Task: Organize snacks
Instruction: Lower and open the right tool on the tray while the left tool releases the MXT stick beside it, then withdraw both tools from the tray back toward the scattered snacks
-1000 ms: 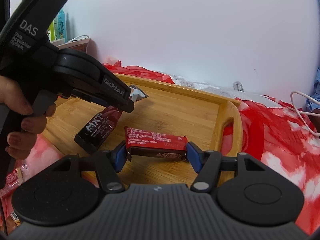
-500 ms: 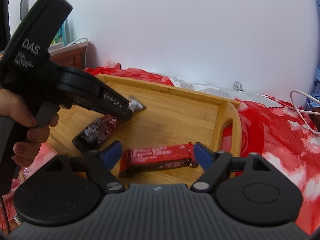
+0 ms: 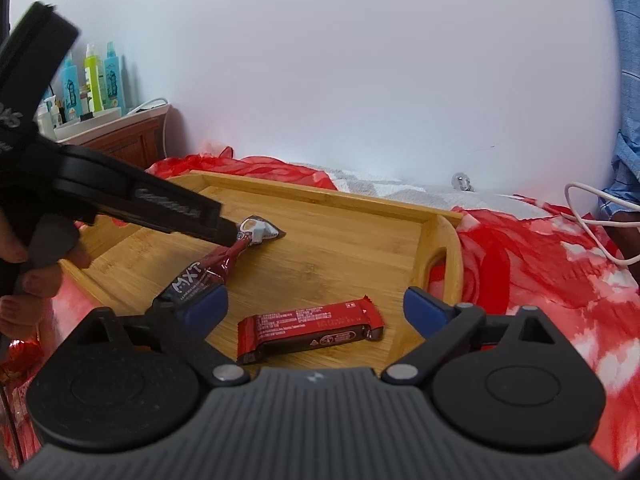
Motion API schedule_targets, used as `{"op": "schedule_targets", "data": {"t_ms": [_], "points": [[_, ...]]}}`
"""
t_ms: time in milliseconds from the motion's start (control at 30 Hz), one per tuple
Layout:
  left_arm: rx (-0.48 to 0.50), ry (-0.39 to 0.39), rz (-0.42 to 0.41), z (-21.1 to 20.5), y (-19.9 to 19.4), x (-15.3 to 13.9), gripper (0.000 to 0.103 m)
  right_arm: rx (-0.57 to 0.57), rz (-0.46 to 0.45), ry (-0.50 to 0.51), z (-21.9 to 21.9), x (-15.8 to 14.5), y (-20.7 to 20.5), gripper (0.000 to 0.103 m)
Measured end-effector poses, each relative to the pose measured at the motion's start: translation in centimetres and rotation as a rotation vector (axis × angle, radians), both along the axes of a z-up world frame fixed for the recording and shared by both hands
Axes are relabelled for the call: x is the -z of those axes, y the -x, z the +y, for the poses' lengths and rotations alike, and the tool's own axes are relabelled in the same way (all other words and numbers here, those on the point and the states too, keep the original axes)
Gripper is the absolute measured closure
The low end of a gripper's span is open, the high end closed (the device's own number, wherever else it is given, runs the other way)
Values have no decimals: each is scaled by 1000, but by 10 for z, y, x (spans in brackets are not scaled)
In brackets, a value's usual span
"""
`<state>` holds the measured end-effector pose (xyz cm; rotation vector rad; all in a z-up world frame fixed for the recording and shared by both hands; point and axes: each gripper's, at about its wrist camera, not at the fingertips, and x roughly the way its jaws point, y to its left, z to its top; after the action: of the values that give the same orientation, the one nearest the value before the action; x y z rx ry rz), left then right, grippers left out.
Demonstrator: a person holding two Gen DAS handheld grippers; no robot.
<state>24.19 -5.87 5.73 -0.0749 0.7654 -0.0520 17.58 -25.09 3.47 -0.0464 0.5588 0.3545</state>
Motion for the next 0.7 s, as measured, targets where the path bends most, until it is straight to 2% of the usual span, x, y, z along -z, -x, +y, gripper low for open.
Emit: {"op": "schedule_targets", "data": {"t_ms": [233,500,700], "points": [[6,-14,-33,10,36,-13,19,62,-24,-21,-10,-9,20,0],[32,-24,-75,14,89,-21,14,107,-54,-4,-15,-20,60,0],[29,-47,-82,10,125,-20,12,166,-61,-74,-21,-20,89,0]]}}
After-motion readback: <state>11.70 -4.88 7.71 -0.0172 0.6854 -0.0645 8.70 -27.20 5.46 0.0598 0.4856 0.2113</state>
